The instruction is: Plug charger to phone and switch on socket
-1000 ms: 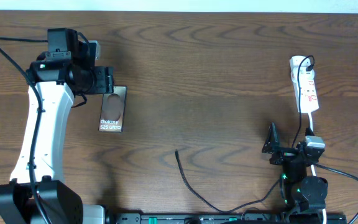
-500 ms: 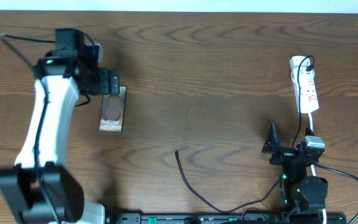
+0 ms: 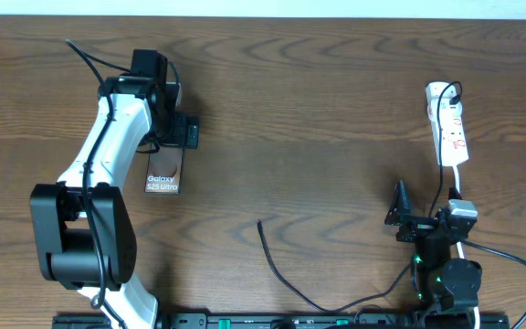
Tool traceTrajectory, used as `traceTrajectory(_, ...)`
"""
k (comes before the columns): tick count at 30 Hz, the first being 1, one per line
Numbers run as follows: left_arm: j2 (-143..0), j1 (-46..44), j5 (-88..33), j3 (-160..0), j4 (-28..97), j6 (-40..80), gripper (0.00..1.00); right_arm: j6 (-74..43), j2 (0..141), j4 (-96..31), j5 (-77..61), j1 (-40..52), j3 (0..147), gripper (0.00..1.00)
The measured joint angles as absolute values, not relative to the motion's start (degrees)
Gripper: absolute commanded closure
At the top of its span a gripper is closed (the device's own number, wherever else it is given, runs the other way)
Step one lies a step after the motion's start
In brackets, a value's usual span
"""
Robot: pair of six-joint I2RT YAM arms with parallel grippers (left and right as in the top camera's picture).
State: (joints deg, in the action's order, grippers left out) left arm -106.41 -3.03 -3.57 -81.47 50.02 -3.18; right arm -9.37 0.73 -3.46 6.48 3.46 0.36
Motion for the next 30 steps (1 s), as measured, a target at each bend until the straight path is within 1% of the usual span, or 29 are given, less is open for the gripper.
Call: traceTrajectory(30,-106.41,-1.56,-2.81,-78.61,49.21,-4.54,0.02,-9.37,0.73,-3.46,6.48,3.46,0.36,0.01)
